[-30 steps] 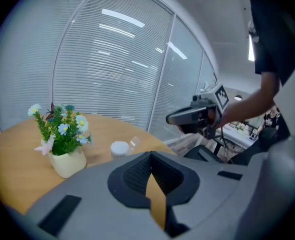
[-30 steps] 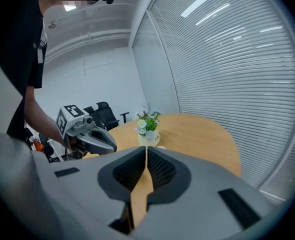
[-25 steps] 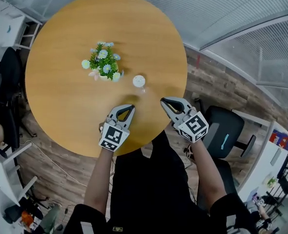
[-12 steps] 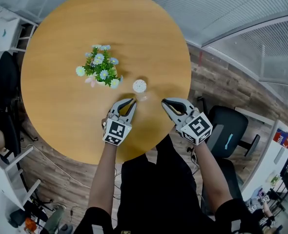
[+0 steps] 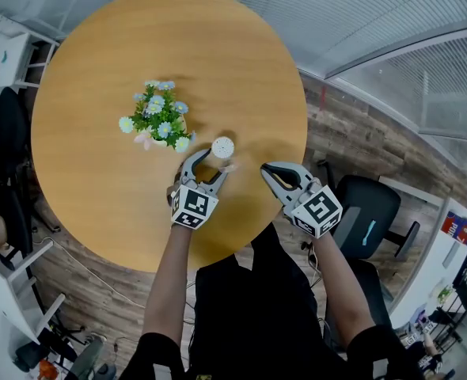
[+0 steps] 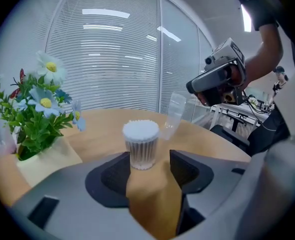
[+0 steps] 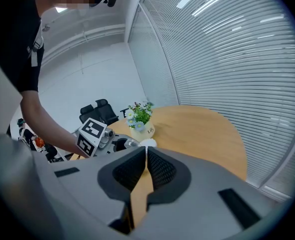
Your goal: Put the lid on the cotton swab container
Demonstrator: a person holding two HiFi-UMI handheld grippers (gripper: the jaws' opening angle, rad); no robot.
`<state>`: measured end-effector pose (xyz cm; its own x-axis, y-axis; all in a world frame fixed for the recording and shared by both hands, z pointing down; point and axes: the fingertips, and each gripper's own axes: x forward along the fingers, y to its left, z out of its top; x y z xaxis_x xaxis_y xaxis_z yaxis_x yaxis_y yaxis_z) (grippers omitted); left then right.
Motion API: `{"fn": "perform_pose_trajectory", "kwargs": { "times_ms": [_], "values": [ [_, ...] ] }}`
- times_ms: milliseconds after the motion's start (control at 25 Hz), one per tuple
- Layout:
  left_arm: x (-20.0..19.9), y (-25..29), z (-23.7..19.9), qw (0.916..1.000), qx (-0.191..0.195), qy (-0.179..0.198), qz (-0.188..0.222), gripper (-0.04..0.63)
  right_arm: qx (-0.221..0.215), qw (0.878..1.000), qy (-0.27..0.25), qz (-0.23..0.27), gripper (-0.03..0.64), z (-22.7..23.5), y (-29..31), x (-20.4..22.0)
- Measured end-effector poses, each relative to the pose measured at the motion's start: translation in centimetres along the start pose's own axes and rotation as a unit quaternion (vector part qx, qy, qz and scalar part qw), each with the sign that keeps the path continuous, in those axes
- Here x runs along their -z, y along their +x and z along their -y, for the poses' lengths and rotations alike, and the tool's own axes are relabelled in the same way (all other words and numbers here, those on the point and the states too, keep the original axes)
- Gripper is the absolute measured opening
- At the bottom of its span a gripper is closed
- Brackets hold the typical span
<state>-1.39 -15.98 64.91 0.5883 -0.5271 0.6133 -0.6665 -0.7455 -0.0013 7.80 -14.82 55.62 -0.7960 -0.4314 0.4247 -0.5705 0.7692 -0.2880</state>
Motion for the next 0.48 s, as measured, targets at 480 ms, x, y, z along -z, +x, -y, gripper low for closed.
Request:
{"fn": "perform_pose_trajectory", "kwargs": {
  "times_ms": [480],
  "values": [
    [-0.6,2.3,-1.0,0.9993,0.005,0.038,-0.006,0.276,-0.011,0.999,-0.028,-0.026,0.008,0.1,1.1,0.9]
  ]
}}
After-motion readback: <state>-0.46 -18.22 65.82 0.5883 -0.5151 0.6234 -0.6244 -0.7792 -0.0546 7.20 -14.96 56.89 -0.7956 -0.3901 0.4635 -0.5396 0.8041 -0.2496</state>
